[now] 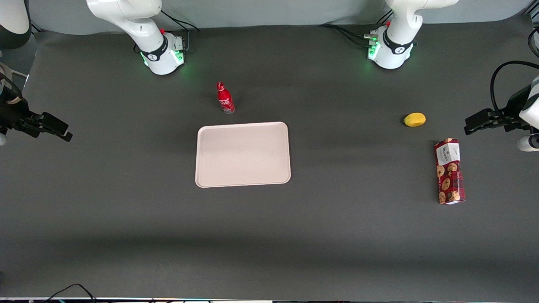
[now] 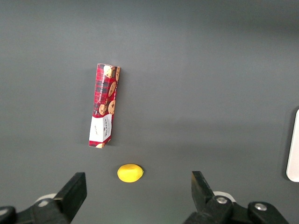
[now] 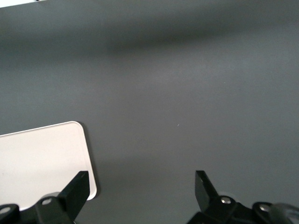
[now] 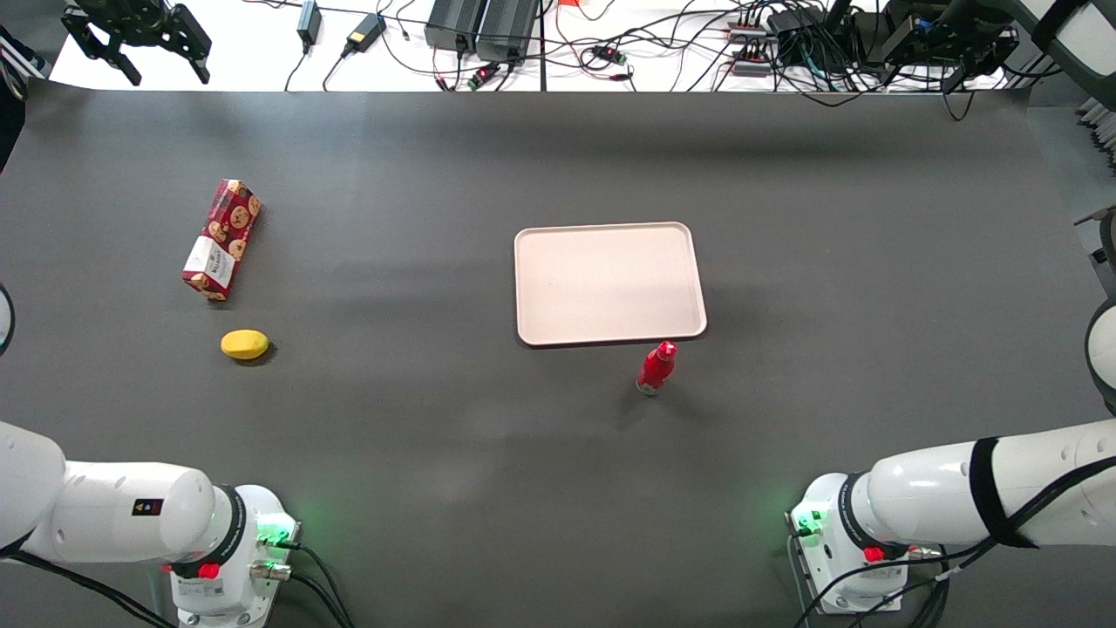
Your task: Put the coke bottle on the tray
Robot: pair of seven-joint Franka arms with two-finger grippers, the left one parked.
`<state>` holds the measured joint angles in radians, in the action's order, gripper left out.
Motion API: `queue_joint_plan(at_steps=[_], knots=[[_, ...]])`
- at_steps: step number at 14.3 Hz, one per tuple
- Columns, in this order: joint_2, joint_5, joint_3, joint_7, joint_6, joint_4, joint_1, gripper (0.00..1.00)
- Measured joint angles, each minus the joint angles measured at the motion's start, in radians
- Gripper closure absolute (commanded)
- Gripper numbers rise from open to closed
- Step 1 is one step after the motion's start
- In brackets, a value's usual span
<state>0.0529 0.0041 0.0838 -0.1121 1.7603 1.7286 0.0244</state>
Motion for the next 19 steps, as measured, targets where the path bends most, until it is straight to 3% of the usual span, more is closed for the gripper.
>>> queue_joint_plan(at_steps=[19], knots=[[-0.004,0.0,0.0,0.019,-0.035,-0.009,-0.004,0.0]])
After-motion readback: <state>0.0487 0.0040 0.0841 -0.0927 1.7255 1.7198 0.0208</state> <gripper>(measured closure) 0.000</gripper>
